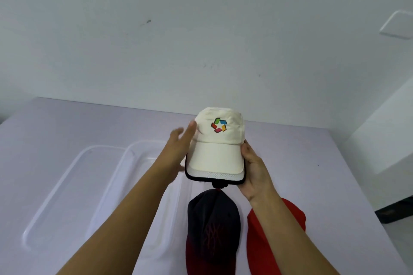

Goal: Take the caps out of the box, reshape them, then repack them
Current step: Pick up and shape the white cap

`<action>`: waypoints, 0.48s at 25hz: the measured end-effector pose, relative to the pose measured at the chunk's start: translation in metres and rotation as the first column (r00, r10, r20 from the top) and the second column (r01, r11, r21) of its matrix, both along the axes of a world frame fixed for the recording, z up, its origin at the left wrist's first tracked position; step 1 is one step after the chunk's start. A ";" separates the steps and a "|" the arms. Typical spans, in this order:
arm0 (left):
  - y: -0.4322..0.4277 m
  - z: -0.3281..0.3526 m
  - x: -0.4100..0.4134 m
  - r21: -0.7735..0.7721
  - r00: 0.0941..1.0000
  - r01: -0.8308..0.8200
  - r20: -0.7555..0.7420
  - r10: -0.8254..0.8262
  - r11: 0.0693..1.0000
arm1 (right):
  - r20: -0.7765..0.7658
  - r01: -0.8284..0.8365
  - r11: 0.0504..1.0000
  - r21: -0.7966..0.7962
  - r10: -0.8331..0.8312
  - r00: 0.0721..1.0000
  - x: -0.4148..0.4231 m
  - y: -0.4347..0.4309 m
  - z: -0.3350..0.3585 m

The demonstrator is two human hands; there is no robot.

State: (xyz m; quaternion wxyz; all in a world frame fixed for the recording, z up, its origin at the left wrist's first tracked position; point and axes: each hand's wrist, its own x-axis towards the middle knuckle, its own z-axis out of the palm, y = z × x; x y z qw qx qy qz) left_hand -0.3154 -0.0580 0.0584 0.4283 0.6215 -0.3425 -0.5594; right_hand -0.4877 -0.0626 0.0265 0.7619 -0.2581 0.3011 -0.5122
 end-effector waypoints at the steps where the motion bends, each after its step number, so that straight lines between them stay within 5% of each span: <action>1: 0.010 -0.007 -0.001 0.108 0.991 0.060 -0.128 -0.046 0.992 | -0.026 0.022 1.000 0.005 -0.021 0.999 -0.001 -0.002 -0.002; 5: 0.026 -0.024 -0.012 0.101 0.768 0.047 -0.640 0.029 0.994 | -0.150 0.065 0.998 0.019 -0.061 0.987 0.001 -0.004 -0.003; 8: 0.018 -0.029 -0.014 -0.031 0.708 -0.056 -0.706 0.018 0.998 | -0.206 0.024 0.991 0.131 0.003 0.979 0.009 0.004 -0.004; 12: 0.012 -0.036 -0.012 -0.101 0.769 -0.051 -0.639 -0.025 0.994 | 0.054 -0.003 0.973 0.232 -0.010 0.998 0.018 0.023 -0.003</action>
